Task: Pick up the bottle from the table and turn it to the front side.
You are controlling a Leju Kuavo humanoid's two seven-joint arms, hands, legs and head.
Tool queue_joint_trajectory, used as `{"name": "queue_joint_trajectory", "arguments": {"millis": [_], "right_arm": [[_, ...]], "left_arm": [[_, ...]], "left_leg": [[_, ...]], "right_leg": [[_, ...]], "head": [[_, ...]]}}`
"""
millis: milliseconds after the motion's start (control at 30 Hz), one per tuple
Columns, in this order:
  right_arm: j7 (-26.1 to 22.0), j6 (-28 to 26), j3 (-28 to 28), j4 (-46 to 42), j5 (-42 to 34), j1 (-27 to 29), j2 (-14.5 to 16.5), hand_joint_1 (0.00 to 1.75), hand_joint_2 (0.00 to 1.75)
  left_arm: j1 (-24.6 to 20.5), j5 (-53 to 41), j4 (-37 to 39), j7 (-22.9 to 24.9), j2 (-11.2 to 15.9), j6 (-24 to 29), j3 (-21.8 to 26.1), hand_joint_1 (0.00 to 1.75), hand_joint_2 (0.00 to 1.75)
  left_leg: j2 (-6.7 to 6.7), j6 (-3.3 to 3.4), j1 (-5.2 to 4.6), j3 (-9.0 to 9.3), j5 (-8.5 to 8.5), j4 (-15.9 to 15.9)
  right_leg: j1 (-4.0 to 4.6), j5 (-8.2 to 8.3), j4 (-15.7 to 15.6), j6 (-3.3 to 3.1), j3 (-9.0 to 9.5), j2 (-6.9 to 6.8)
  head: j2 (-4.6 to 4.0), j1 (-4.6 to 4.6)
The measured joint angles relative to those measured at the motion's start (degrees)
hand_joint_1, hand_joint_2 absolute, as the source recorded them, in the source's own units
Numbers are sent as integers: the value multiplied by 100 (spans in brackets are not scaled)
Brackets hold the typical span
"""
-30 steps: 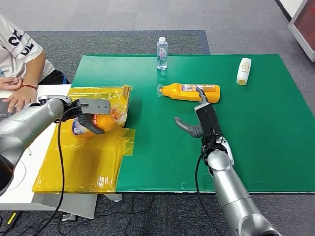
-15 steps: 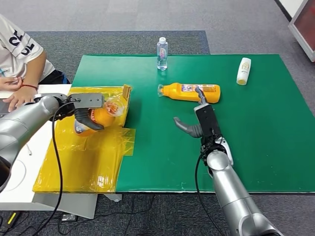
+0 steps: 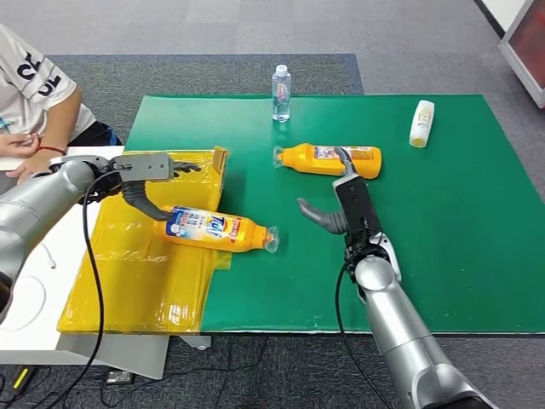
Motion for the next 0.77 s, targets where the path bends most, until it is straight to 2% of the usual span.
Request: {"name": "queue_joint_trajectory", "arguments": {"millis": [433,767], "right_arm": [[2,-34,39,8,-22,-59,-15,0,175],[-348,196,17,-203,-769,115,-171,0,175]], "left_arm": [[-225,-134,0,9,39,52,2,0,175],[-434,-543,-452,-95,90,825,201,0,175]], "left_leg": [[0,0,3,1,1,0],[-1,0,1,7,0,0]], "right_leg": [[3,0,1,0,-1,0],[1,0,-1,0,7,0]], "head": [[0,0],[0,0]]}}
